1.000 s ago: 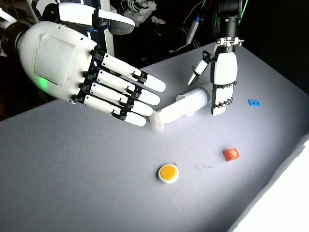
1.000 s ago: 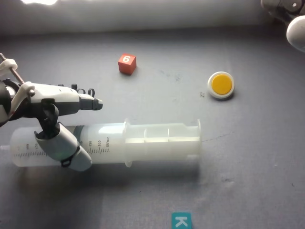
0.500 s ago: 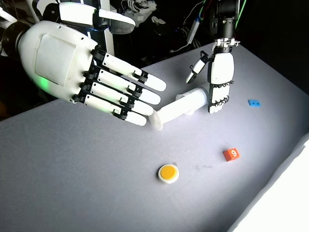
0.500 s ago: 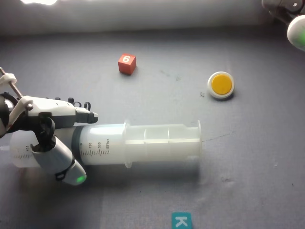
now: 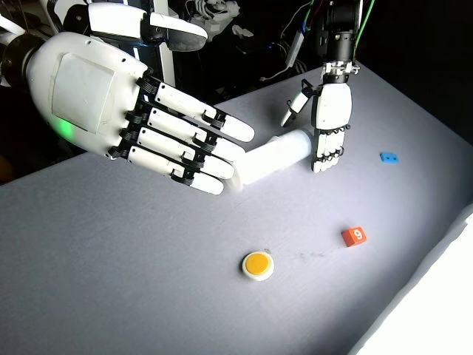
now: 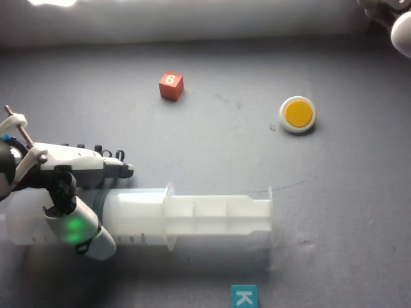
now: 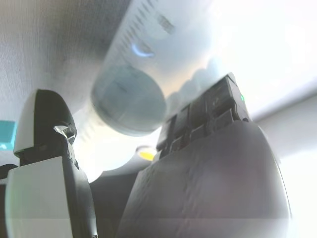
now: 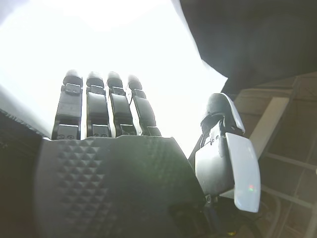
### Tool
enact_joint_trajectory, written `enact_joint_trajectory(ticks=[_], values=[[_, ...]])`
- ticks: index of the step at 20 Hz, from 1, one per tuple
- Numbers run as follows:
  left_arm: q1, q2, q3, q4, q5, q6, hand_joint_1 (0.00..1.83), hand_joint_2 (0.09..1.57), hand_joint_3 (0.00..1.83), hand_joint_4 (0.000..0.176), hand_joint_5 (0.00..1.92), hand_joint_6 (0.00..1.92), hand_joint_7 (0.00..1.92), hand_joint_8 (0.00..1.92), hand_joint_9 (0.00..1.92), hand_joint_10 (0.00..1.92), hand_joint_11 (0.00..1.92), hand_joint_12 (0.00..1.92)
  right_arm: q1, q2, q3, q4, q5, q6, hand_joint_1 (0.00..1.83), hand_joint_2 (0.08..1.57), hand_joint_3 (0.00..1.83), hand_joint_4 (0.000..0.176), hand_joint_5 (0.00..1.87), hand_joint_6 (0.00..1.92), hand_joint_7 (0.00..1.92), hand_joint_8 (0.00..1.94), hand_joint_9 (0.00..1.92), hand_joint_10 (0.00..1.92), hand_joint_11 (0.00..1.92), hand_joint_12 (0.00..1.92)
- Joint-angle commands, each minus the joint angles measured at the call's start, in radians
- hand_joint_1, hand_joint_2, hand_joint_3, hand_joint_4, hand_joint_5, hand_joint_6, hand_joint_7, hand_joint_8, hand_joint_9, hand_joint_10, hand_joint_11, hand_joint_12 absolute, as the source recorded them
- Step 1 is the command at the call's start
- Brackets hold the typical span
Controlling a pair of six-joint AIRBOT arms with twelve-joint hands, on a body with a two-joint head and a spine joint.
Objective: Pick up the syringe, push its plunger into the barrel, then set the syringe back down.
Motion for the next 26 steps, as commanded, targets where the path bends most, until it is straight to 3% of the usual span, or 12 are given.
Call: enact_joint_trajectory(ticks=[1,2,4,8,9,10,11,12,13,15,22,26], values=[[-0.003,-0.002,0.004,0.015,-0.051,-0.002,0.85,1.13,0.00,0.000,0.15,0.02,0.23,0.01,0.24,0.03,0.00,0.72,0.009,0.005,-0.001,0.002,0.133,0.009,0.00,1.20,0.00,0.000,0.08,0.01,0.07,0.01,0.03,0.01,0.01,0.00],[0.000,-0.003,0.006,0.015,-0.052,-0.002,0.89,1.15,0.00,0.000,0.29,0.03,0.41,0.02,0.41,0.05,0.00,1.02,0.009,0.005,-0.001,0.002,0.134,0.009,0.00,1.20,0.00,0.000,0.07,0.01,0.07,0.01,0.02,0.01,0.00,0.00],[0.003,-0.004,0.007,0.015,-0.056,-0.002,1.01,1.19,0.01,0.000,0.45,0.04,0.56,0.03,0.56,0.07,0.00,1.27,0.009,0.005,-0.001,0.002,0.137,0.009,0.00,1.20,0.00,0.000,0.06,0.00,0.06,0.00,0.01,0.00,0.00,0.00],[0.003,-0.004,0.006,0.015,-0.057,-0.002,0.97,1.22,0.01,0.000,0.48,0.03,0.58,0.02,0.57,0.07,0.04,1.31,0.009,0.005,-0.001,0.002,0.141,0.009,0.00,1.20,0.00,0.000,0.11,0.02,0.09,0.01,0.04,0.01,0.01,0.00],[0.003,-0.004,0.005,0.015,-0.057,-0.002,1.20,1.13,0.00,0.000,0.76,0.08,0.88,0.06,0.86,0.16,0.30,1.26,0.009,0.005,-0.001,0.002,0.141,0.009,0.00,1.20,0.00,0.000,0.09,0.01,0.08,0.01,0.03,0.01,0.01,0.00],[0.003,-0.004,0.003,0.015,-0.057,-0.002,1.35,1.09,0.00,0.000,0.91,0.82,1.09,0.57,0.94,0.90,0.57,1.27,0.009,0.005,-0.001,0.002,0.141,0.009,0.00,1.20,0.00,0.000,0.11,0.01,0.10,0.01,0.05,0.01,0.02,0.01],[0.003,-0.004,0.001,0.015,-0.057,-0.002,1.35,1.09,0.00,0.000,0.91,0.82,1.09,0.57,0.94,0.90,0.57,1.27,0.008,0.005,-0.001,0.002,0.142,0.009,0.00,1.20,0.00,0.000,0.11,0.01,0.10,0.01,0.05,0.01,0.02,0.01],[0.003,-0.004,-0.001,0.015,-0.056,-0.002,1.37,1.09,0.00,0.000,0.94,0.94,1.09,0.78,0.92,1.13,0.68,1.33,0.008,0.005,-0.001,0.002,0.143,0.009,0.00,1.20,0.00,0.000,0.10,0.01,0.09,0.01,0.04,0.01,0.01,0.01],[0.001,-0.004,-0.001,0.015,-0.056,-0.002,1.38,1.09,0.00,0.000,0.98,0.93,1.08,0.83,0.91,1.19,0.71,1.40,0.008,0.005,-0.001,0.002,0.146,0.008,0.00,1.20,0.00,0.000,0.10,0.01,0.09,0.00,0.04,0.01,0.01,0.01],[-0.008,-0.003,0.000,0.015,-0.056,-0.002,1.37,1.12,0.00,0.000,0.89,1.15,1.02,0.81,0.87,1.29,0.63,1.52,0.008,0.005,-0.001,0.005,0.151,0.009,0.00,1.20,0.00,0.000,0.12,0.01,0.11,0.01,0.06,0.01,0.02,0.01],[-0.079,0.029,-0.002,-0.006,-0.078,-0.002,1.37,1.12,0.00,0.000,0.86,1.20,1.05,0.76,0.88,1.30,0.67,1.53,0.008,-0.007,-0.002,0.061,0.151,0.011,0.00,1.21,0.00,0.000,0.14,0.01,0.12,0.01,0.06,0.01,0.03,0.02],[-0.145,0.044,0.008,-0.043,-0.089,-0.002,1.37,1.14,0.00,0.000,0.83,1.22,1.01,0.84,0.86,1.34,0.65,1.57,0.007,-0.010,-0.002,0.070,0.164,0.010,0.00,1.21,0.00,0.000,0.12,0.00,0.10,0.00,0.05,0.00,0.01,0.02]])
